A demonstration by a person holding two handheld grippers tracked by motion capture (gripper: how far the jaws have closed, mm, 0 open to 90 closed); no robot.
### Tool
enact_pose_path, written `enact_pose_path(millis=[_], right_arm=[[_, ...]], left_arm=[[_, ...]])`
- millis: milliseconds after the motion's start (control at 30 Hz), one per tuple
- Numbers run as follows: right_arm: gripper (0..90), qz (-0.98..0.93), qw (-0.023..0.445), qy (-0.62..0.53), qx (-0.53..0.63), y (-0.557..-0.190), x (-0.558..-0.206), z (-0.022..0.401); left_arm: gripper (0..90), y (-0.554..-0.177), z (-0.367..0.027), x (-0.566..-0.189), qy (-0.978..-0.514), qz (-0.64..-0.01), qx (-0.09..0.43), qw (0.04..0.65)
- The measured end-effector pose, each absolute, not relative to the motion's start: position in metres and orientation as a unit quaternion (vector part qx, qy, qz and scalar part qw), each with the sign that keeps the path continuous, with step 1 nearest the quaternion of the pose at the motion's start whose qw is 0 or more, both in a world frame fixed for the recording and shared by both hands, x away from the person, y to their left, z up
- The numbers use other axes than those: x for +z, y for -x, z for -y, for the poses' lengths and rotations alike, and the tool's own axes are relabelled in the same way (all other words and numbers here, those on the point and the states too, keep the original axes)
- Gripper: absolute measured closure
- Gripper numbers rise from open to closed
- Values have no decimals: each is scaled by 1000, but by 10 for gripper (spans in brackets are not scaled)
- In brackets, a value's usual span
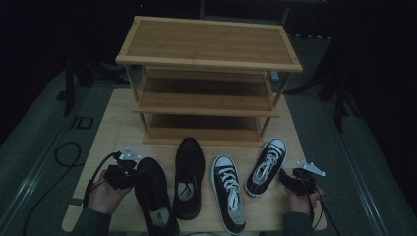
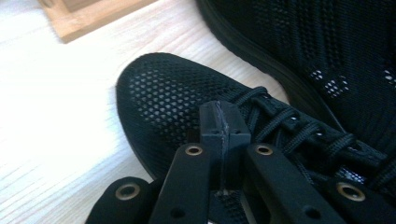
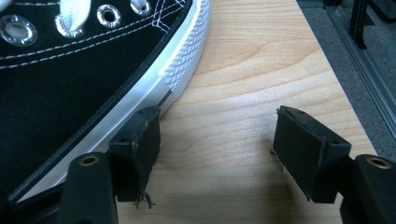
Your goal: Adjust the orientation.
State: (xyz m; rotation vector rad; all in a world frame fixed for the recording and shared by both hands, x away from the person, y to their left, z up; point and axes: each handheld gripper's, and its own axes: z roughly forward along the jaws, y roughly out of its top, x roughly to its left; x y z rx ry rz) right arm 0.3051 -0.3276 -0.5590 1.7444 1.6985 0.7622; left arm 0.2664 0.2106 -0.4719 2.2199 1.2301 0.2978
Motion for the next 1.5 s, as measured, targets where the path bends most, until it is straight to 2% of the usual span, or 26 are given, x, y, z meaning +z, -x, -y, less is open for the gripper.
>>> enact_pose_path(millis=[367, 567, 733, 867, 900, 967, 1033, 1100, 1500], right_arm=[[315, -637, 291, -655, 286, -305, -559, 327], [315, -637, 291, -655, 286, -305, -559, 327], [315, -637, 291, -655, 285, -305, -559, 328], [315, -636, 291, -655, 285, -305, -559, 327], [315, -637, 291, -655, 286, -305, -559, 327], [315, -636, 291, -655, 285, -305, -559, 327], [315, -636, 291, -655, 286, -305, -559, 327], [315, -636, 291, -655, 285, -305, -559, 327], [315, -636, 291, -655, 285, -305, -559, 328]], left_arm=[[890, -266, -215, -470, -826, -464, 107, 303], [785, -267, -214, -469, -824, -463, 104, 311], [654, -268, -215, -469, -824, -460, 95, 318], [632, -271, -214, -474, -830, -459, 83, 305], [634, -271, -213, -475, -830, -460, 80, 304], [693, -272, -212, -477, -830, -462, 76, 302], [811, -273, -212, -477, -833, -462, 78, 296], [869, -273, -211, -475, -833, -461, 80, 295], [895, -279, -207, -465, -828, -459, 105, 306]])
